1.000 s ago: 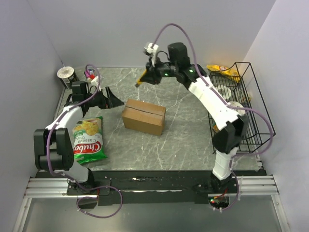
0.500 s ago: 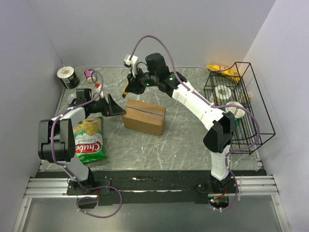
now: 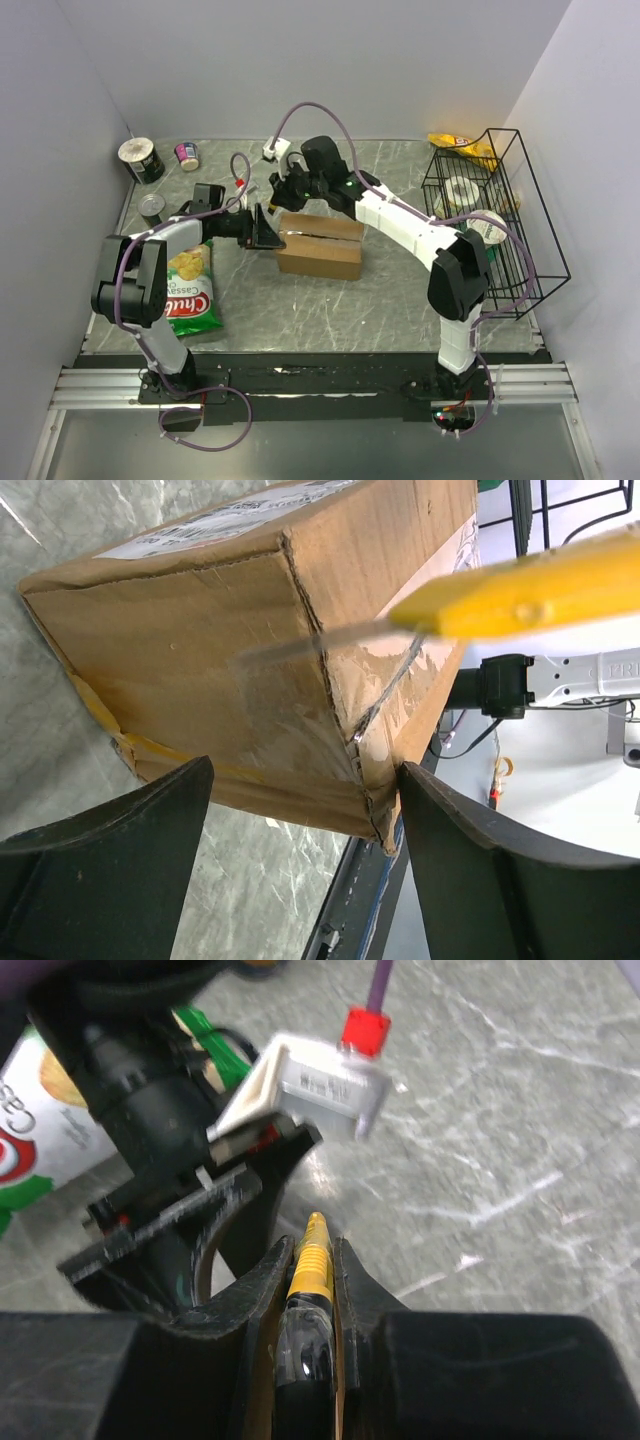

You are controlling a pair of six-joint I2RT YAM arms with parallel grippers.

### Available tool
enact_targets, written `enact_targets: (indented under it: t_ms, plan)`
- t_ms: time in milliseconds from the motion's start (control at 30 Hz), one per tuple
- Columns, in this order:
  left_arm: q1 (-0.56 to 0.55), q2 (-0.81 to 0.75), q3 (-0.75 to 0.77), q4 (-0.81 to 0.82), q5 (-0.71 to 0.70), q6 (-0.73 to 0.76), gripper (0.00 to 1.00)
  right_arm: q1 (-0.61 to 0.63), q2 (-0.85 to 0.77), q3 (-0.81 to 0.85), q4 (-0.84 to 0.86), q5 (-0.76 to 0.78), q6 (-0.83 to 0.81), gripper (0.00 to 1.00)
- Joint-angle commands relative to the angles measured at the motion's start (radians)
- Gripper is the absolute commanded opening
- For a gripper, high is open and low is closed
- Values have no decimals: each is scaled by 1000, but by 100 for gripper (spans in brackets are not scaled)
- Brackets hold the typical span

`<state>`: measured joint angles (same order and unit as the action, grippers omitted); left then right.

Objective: Unpack the express box

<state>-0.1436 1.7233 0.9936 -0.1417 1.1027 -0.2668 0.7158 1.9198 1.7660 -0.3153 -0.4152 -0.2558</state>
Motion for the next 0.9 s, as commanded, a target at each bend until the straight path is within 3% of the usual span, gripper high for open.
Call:
enact_targets:
  t_ms: [0,300,600,867]
  plan:
    - [2,32,19,-48,-32,83,81,-6,-133,-26,91,58,-39,0]
    - [2,27,37,-33,59,72,84,-39,-255,-135,76,-83,-118,0]
    - [4,84,60,19,111,-26,83,-13,-327,-309,150,-80,-165,0]
    - [4,102,54,27,118,-54,83,-3,-320,-347,203,-94,-161,0]
